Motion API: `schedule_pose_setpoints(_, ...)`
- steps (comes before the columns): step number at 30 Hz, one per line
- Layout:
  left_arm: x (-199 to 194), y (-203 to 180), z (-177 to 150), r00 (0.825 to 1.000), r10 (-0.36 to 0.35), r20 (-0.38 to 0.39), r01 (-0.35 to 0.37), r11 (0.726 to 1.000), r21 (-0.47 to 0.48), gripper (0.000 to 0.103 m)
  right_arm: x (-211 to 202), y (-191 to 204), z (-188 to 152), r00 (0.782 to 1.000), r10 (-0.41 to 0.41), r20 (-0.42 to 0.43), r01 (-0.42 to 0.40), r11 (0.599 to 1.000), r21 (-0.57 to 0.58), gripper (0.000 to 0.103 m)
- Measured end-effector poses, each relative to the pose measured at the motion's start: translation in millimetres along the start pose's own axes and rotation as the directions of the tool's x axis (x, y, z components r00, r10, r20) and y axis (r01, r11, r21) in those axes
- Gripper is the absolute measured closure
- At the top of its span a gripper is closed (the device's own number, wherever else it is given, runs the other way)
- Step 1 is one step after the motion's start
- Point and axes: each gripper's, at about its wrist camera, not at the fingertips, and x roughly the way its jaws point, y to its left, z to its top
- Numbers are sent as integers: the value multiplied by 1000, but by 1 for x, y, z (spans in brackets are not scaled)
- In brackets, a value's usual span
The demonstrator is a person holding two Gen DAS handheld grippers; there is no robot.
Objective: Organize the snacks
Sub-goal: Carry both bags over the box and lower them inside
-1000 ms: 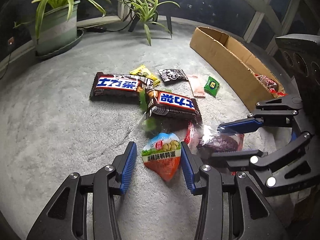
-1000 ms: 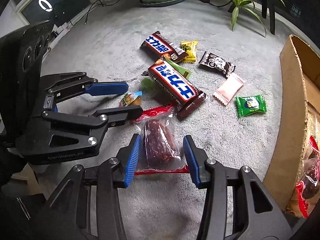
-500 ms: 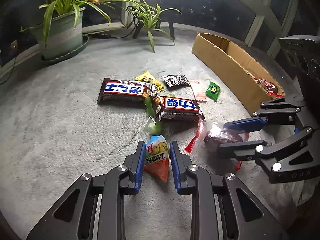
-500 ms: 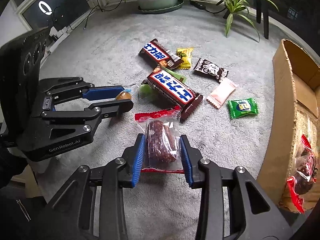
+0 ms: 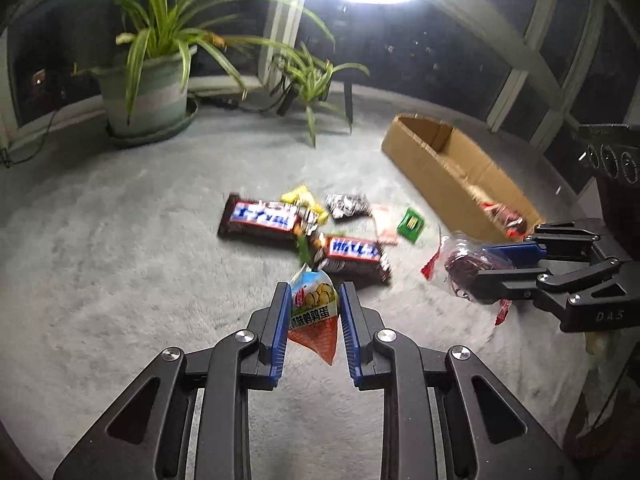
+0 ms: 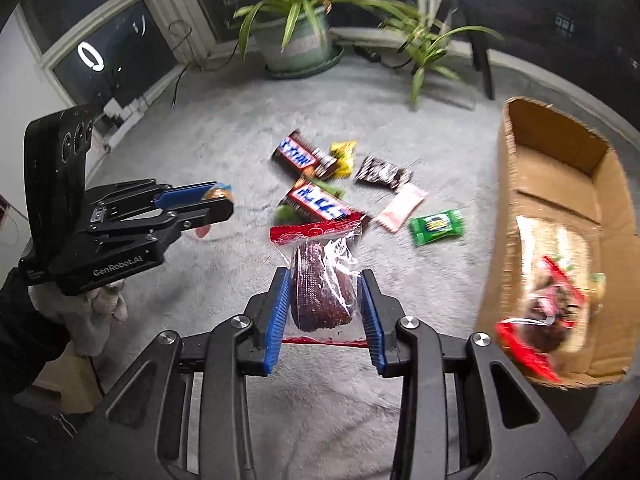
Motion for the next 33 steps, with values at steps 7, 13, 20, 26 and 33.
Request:
schedule_pose_setpoints(7,-10,-21,23,998,-42,56,42,999,10,80,-35,-30,7,995,-52,81,48,997,55,67)
schedule_pose_setpoints(13,-4,-48,40,994,-76,82,73,997,40,80,-60,-70,14,983,-123,138,108,988,112,67)
schedule_pose_setpoints(20,16,-87,67,988,-115,104,108,991,77,80,-82,-126,23,966,-192,171,158,968,195,67)
schedule_pose_setpoints(26,37,-122,88,983,-144,113,131,984,120,80,-80,-170,31,960,-221,173,172,950,260,67)
schedule_pose_setpoints(33,68,-153,108,983,-158,92,144,979,146,80,-61,-201,39,960,-235,150,183,937,298,67)
